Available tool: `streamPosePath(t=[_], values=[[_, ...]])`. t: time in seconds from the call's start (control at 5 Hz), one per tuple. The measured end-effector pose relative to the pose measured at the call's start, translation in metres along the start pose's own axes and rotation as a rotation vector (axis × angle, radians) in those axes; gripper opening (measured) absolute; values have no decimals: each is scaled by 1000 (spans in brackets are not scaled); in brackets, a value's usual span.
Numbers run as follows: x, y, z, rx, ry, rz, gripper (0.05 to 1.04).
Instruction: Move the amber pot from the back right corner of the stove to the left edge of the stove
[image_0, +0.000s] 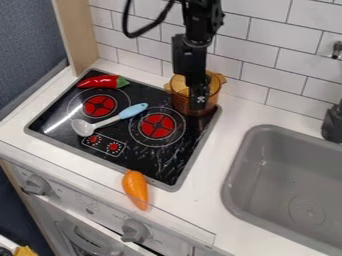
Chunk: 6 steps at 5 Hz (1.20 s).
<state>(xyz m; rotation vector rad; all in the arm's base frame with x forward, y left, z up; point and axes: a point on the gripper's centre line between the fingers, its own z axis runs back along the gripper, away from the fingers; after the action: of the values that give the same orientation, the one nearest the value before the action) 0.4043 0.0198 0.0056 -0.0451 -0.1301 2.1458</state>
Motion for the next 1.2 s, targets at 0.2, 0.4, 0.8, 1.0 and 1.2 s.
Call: streamPosePath(t=[0.2, 0.4, 0.8, 1.0, 1.2], values=[[-2, -3, -1, 11, -9, 7, 947], [-3, -2, -1, 18, -1, 13, 656], [-2, 1, -10, 43, -8, 14, 148], [-3, 2, -9, 48, -3, 10, 82], [1, 4, -8, 39, 24, 14, 80]])
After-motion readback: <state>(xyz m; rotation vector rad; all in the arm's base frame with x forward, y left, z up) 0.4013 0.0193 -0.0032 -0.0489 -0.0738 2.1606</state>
